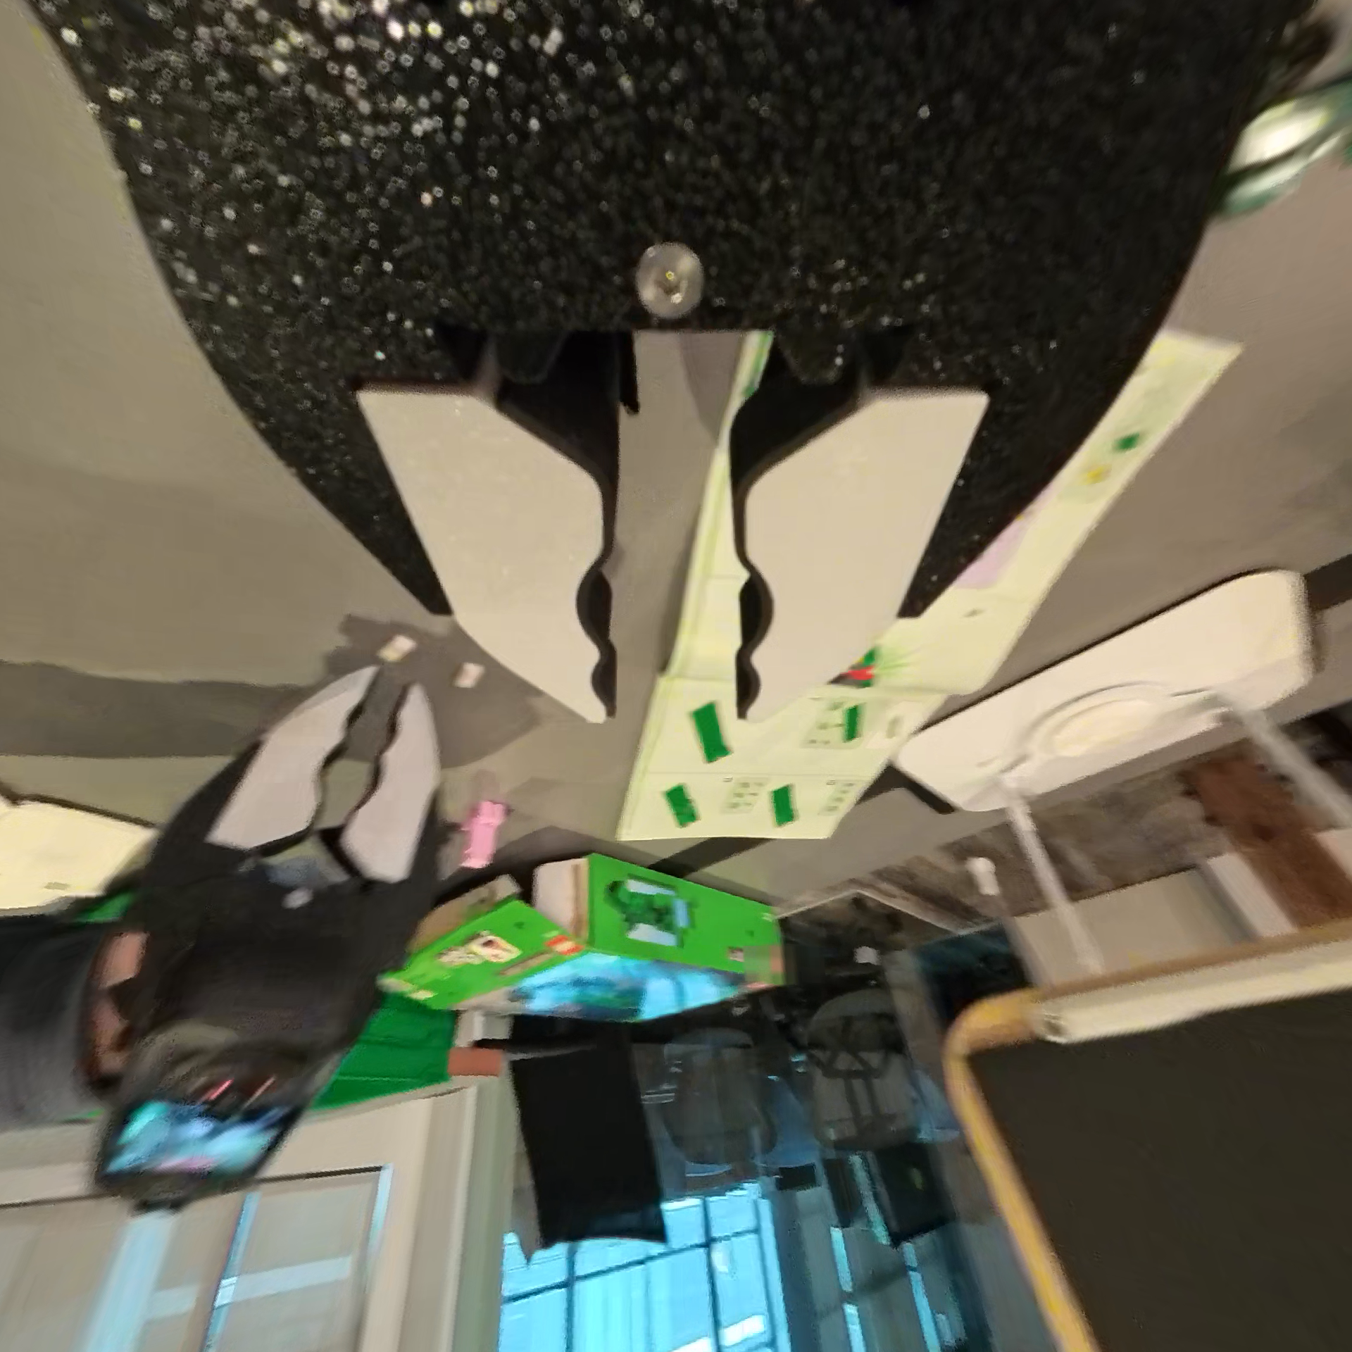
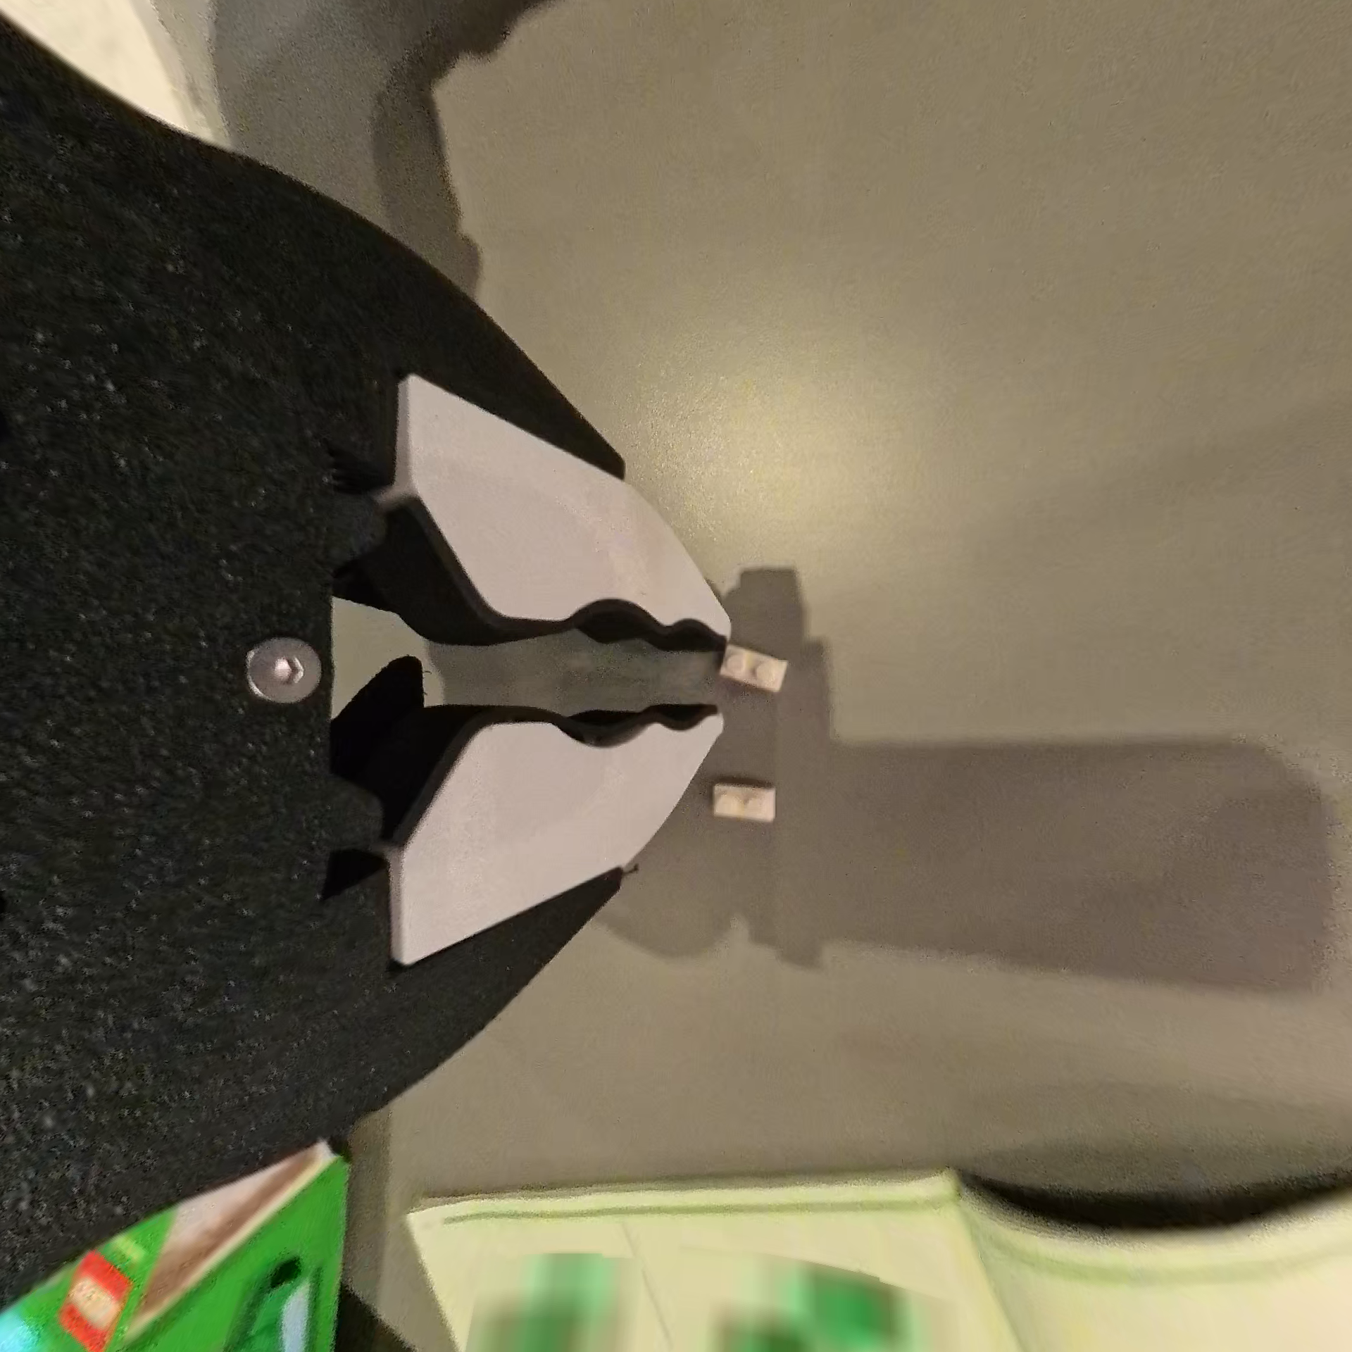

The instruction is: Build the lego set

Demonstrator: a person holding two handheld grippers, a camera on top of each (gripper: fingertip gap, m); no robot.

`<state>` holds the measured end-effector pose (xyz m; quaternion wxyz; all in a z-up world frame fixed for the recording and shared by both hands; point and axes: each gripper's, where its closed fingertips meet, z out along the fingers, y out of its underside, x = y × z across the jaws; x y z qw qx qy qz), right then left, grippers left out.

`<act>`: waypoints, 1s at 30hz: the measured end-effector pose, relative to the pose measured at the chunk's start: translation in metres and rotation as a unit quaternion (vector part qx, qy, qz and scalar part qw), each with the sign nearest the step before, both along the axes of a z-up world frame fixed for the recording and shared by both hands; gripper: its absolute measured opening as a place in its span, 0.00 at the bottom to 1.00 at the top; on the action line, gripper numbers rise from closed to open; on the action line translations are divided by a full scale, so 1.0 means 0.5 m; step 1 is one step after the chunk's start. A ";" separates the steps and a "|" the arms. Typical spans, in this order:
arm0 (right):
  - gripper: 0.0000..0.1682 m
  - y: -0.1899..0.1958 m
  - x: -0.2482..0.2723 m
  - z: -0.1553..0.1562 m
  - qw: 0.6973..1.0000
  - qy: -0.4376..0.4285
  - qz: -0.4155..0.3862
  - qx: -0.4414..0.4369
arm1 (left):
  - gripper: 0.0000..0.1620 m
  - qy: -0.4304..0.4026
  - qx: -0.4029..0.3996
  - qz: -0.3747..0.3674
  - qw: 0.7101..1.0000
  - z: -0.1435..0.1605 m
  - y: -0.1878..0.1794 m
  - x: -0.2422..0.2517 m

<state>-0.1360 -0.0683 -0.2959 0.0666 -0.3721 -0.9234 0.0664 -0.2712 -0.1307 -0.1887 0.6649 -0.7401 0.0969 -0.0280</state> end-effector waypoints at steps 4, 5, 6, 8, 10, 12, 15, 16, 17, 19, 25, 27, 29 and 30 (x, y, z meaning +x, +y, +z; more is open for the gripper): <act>0.05 0.001 -0.047 0.095 0.970 0.203 -0.099 -0.093 | 0.17 0.025 0.042 0.130 0.990 0.039 -0.080 -0.132; 0.04 -0.002 -0.061 0.122 0.946 0.269 -0.125 -0.127 | 0.16 0.023 0.056 0.166 0.984 0.044 -0.112 -0.171; 0.04 -0.006 -0.074 0.146 0.918 0.329 -0.151 -0.165 | 0.16 0.019 0.065 0.198 0.978 0.045 -0.144 -0.208; 0.05 -0.017 -0.092 0.177 0.854 0.423 -0.190 -0.234 | 0.15 0.009 0.062 0.253 0.966 0.031 -0.206 -0.277; 0.07 -0.013 -0.104 0.178 0.809 0.491 -0.211 -0.246 | 0.15 0.005 0.039 0.306 0.951 0.002 -0.259 -0.337; 0.08 -0.008 -0.112 0.165 0.785 0.533 -0.220 -0.228 | 0.15 0.014 0.024 0.344 0.939 -0.024 -0.300 -0.375; 0.07 -0.028 -0.120 0.155 0.780 0.551 -0.199 -0.218 | 0.14 0.030 0.006 0.371 0.928 -0.054 -0.328 -0.401; 0.08 -0.034 -0.122 0.154 0.783 0.553 -0.190 -0.213 | 0.13 0.029 0.004 0.367 0.930 -0.056 -0.325 -0.400; 0.08 -0.040 -0.123 0.152 0.787 0.553 -0.180 -0.207 | 0.13 0.035 0.000 0.364 0.931 -0.058 -0.320 -0.398; 0.09 -0.043 -0.124 0.147 0.792 0.548 -0.178 -0.202 | 0.13 0.068 -0.012 0.363 0.929 -0.063 -0.310 -0.392; 0.08 -0.038 -0.115 0.159 0.776 0.556 -0.184 -0.233 | 0.15 0.097 -0.011 0.371 0.924 -0.055 -0.319 -0.386; 0.08 -0.037 -0.115 0.160 0.775 0.555 -0.185 -0.241 | 0.17 0.076 0.009 0.388 0.919 -0.042 -0.342 -0.400; 0.07 -0.041 -0.117 0.159 0.777 0.551 -0.178 -0.245 | 0.22 0.056 0.019 0.405 0.912 -0.034 -0.371 -0.416; 0.06 -0.044 -0.118 0.157 0.781 0.547 -0.174 -0.246 | 0.22 0.050 0.024 0.408 0.911 -0.028 -0.383 -0.418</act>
